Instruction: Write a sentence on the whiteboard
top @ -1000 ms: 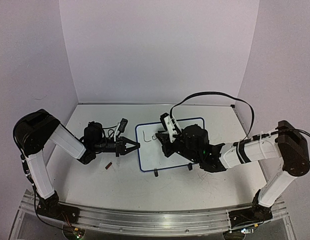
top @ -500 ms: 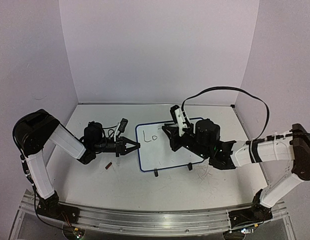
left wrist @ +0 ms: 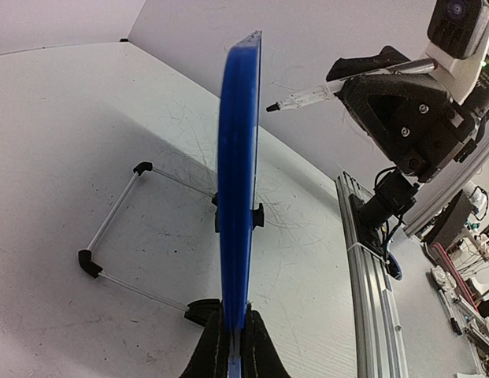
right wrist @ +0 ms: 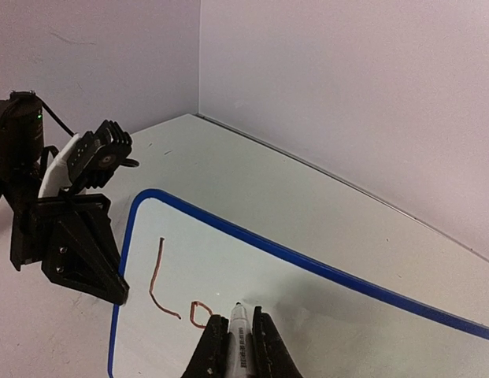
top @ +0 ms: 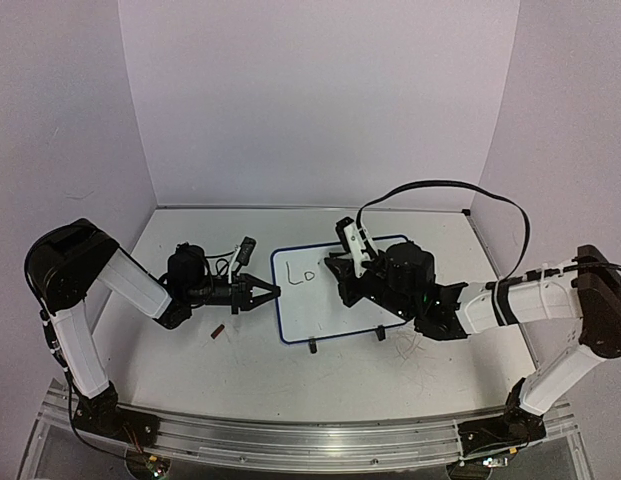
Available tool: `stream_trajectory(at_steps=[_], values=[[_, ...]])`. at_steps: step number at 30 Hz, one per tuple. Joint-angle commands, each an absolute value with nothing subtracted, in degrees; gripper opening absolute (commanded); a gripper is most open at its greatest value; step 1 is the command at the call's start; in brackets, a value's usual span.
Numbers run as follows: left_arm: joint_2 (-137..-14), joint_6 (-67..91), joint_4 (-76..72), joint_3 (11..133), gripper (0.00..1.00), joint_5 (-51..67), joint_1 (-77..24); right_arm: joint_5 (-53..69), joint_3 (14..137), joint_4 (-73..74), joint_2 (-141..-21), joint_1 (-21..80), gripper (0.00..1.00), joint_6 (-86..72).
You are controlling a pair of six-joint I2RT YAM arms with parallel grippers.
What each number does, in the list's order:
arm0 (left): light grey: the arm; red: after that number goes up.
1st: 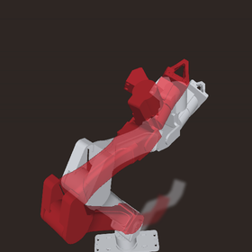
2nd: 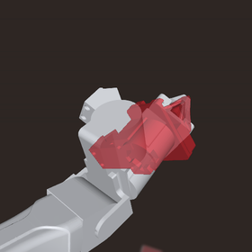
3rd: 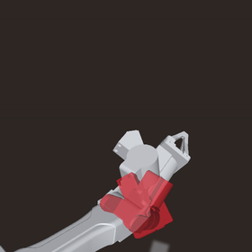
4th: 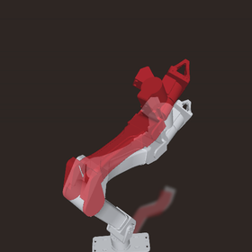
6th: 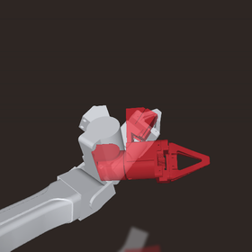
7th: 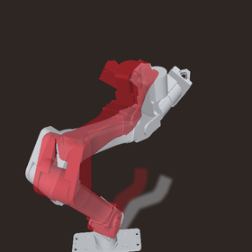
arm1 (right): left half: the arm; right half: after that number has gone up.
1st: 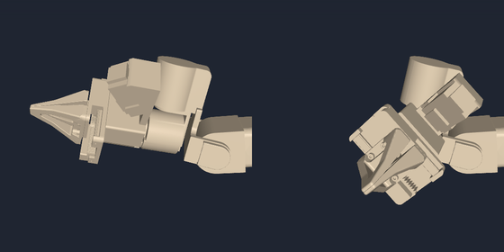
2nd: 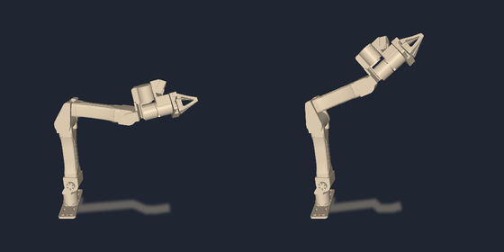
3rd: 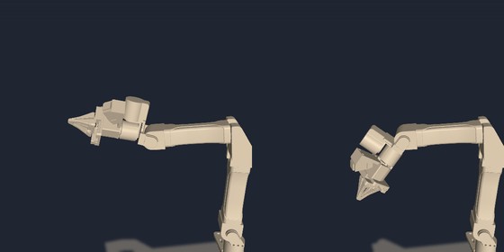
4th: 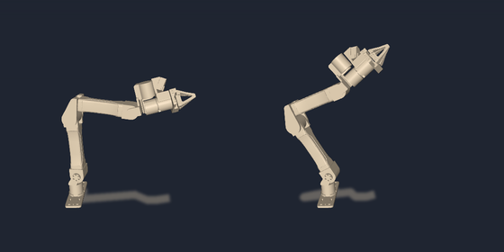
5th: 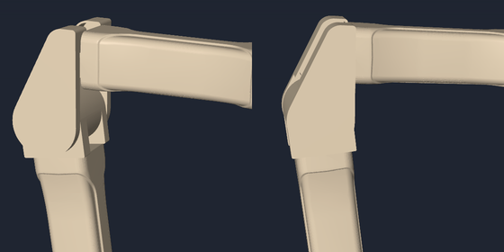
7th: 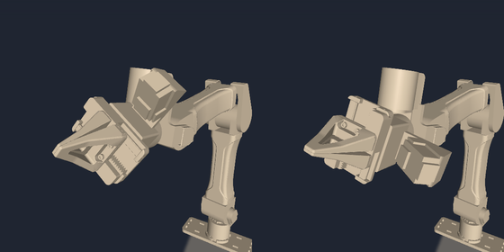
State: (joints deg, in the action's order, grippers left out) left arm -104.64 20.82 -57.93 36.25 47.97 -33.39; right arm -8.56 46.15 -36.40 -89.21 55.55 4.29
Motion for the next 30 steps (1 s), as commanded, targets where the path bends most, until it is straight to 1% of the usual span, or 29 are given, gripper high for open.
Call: stream_trajectory(at_steps=[1,9,30], values=[[-102.6,19.3,-57.5,35.6,0.00,48.2,-33.3,-9.8,47.2,-38.3,-90.1,55.6,0.00,4.6],[-102.6,19.2,-57.3,35.9,0.00,48.3,-33.3,-8.9,47.1,-38.2,-90.5,55.6,0.00,4.4],[-102.7,18.9,-56.9,36.4,0.00,48.6,-33.3,-11.8,46.0,-37.4,-90.9,55.6,0.00,3.0]])
